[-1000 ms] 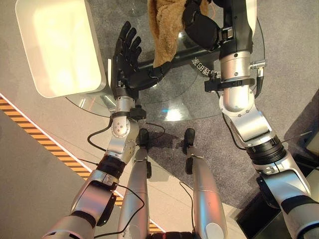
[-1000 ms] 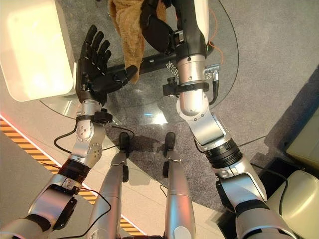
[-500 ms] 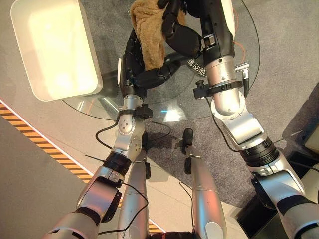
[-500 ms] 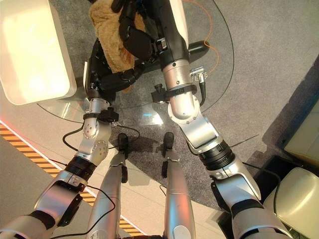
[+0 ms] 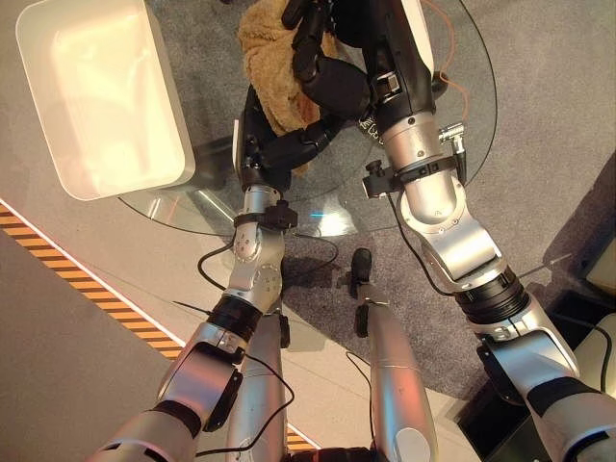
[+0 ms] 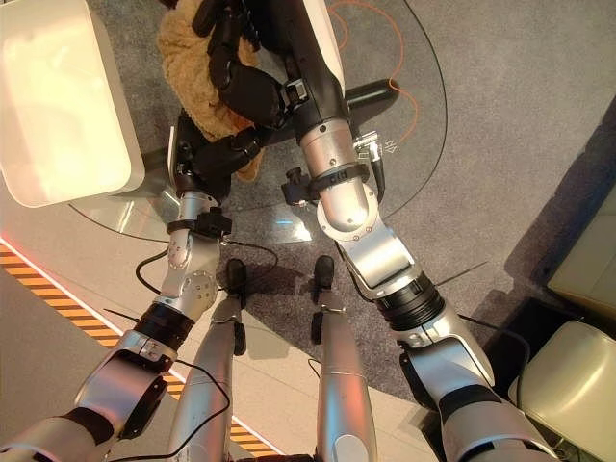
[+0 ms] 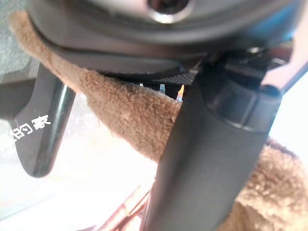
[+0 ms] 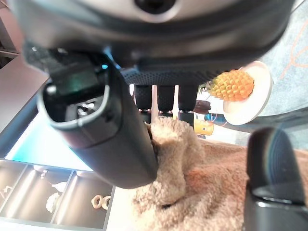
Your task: Wipe the table with a cloth and put it in the basket.
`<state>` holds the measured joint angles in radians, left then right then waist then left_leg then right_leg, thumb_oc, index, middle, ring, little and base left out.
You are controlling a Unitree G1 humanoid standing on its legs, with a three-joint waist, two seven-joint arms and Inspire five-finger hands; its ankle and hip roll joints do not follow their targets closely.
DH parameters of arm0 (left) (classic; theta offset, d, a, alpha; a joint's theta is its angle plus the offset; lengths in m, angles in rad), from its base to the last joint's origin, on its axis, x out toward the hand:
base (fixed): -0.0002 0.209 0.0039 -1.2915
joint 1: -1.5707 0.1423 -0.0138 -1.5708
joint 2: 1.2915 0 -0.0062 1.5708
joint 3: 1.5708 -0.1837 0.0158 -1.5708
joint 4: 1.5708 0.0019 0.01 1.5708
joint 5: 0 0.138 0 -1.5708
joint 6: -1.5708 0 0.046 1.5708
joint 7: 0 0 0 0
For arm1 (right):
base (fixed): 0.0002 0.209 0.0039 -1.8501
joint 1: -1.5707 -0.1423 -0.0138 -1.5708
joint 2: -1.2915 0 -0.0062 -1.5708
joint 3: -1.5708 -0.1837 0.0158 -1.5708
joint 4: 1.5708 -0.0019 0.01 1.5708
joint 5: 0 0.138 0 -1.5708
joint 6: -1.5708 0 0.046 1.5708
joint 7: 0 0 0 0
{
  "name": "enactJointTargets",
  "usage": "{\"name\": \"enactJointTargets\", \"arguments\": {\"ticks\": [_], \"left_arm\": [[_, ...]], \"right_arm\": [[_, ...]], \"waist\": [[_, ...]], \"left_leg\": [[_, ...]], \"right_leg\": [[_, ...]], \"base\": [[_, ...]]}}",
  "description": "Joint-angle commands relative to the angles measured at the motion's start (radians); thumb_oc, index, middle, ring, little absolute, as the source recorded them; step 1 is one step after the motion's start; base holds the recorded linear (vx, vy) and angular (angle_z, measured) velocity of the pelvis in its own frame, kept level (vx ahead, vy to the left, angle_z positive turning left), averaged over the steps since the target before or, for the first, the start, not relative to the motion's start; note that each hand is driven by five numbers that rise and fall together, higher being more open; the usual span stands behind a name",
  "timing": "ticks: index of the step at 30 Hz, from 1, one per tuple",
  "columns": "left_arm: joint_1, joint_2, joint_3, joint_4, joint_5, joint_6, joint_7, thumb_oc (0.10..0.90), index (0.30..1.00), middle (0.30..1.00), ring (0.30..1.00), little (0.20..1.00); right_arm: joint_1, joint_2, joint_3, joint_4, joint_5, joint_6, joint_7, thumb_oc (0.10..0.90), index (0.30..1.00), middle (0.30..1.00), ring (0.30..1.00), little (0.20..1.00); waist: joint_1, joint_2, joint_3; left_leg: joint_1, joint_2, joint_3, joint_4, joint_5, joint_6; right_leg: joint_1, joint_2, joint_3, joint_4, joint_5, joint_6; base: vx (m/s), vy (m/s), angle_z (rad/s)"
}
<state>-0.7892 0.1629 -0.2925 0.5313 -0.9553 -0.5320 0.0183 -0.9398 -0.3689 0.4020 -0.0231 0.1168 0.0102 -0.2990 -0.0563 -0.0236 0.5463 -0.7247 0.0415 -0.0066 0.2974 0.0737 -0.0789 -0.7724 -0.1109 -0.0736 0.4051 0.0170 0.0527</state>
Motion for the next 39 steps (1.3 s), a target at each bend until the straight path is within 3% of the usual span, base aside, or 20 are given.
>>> {"name": "enactJointTargets", "arguments": {"ticks": [1, 4, 12, 13, 15, 16, 17, 39], "left_arm": [[-0.133, -0.034, 0.003, -0.056, -0.042, -0.07, -0.126, 0.58, 0.712, 0.712, 0.712, 0.68], [-0.13, -0.042, -0.001, -0.058, -0.049, -0.068, -0.138, 0.663, 0.782, 0.782, 0.782, 0.763], [-0.126, -0.056, 0.0, -0.066, -0.096, -0.055, -0.17, 0.63, 0.754, 0.754, 0.754, 0.73], [-0.126, -0.055, 0.0, -0.066, -0.091, -0.059, -0.166, 0.58, 0.712, 0.712, 0.712, 0.68], [-0.126, -0.055, 0.001, -0.064, -0.085, -0.061, -0.166, 0.339, 0.505, 0.505, 0.505, 0.439], [-0.125, -0.056, -0.001, -0.063, -0.079, -0.068, -0.164, 0.276, 0.451, 0.451, 0.451, 0.376], [-0.127, -0.056, 0.0, -0.063, -0.073, -0.068, -0.163, 0.1, 0.3, 0.3, 0.3, 0.2], [-0.123, -0.064, -0.007, -0.066, -0.093, -0.084, -0.199, 0.1, 0.3, 0.3, 0.3, 0.2]], "right_arm": [[-0.146, 0.094, -0.055, -0.219, -0.007, -0.158, 0.006, 0.1, 0.3, 0.3, 0.3, 0.2], [-0.149, 0.093, -0.053, -0.221, -0.003, -0.15, 0.001, 0.1, 0.3, 0.3, 0.3, 0.2], [-0.141, 0.1, -0.055, -0.213, -0.007, -0.156, 0.001, 0.1, 0.3, 0.3, 0.3, 0.2], [-0.143, 0.101, -0.053, -0.214, -0.01, -0.155, 0.0, 0.1, 0.3, 0.3, 0.3, 0.2], [-0.143, 0.103, -0.054, -0.213, -0.011, -0.154, 0.002, 0.1, 0.3, 0.3, 0.3, 0.2], [-0.143, 0.104, -0.055, -0.213, -0.014, -0.155, 0.004, 0.1, 0.3, 0.3, 0.3, 0.2], [-0.143, 0.107, -0.055, -0.212, -0.017, -0.154, 0.004, 0.1, 0.3, 0.3, 0.3, 0.2], [-0.128, 0.117, -0.057, -0.198, -0.01, -0.163, 0.009, 0.1, 0.3, 0.3, 0.3, 0.2]], "waist": [[0.017, -0.036, -0.026], [0.015, -0.035, -0.026], [0.014, -0.032, -0.026], [0.014, -0.032, -0.026], [0.015, -0.031, -0.026], [0.014, -0.03, -0.026], [0.014, -0.029, -0.026], [0.013, -0.026, -0.026]], "left_leg": [[0.059, -0.076, 0.067, -0.001, -0.074, 0.039], [0.058, -0.076, 0.068, 0.0, -0.073, 0.04], [0.052, -0.08, 0.065, 0.006, -0.074, 0.041], [0.05, -0.081, 0.065, 0.007, -0.074, 0.041], [0.049, -0.081, 0.065, 0.008, -0.075, 0.041], [0.046, -0.082, 0.065, 0.011, -0.075, 0.042], [0.045, -0.082, 0.065, 0.012, -0.075, 0.042], [0.031, -0.085, 0.063, 0.03, -0.082, 0.047]], "right_leg": [[0.078, 0.115, -0.047, -0.032, -0.067, -0.022], [0.077, 0.116, -0.047, -0.031, -0.067, -0.023], [0.072, 0.114, -0.048, -0.029, -0.067, -0.024], [0.07, 0.113, -0.049, -0.03, -0.067, -0.025], [0.069, 0.112, -0.049, -0.03, -0.066, -0.025], [0.067, 0.112, -0.048, -0.029, -0.066, -0.026], [0.066, 0.111, -0.048, -0.029, -0.066, -0.026], [0.051, 0.112, -0.045, -0.012, -0.07, -0.029]], "base": [[0.0, 0.0, 0.0], [0.0, 0.0, 0.0], [0.0, 0.0, 0.0], [0.0, 0.0, 0.0], [0.0, 0.0, 0.0], [0.0, 0.0, 0.0], [0.0, 0.0, 0.0], [0.0, 0.0, 0.0]]}}
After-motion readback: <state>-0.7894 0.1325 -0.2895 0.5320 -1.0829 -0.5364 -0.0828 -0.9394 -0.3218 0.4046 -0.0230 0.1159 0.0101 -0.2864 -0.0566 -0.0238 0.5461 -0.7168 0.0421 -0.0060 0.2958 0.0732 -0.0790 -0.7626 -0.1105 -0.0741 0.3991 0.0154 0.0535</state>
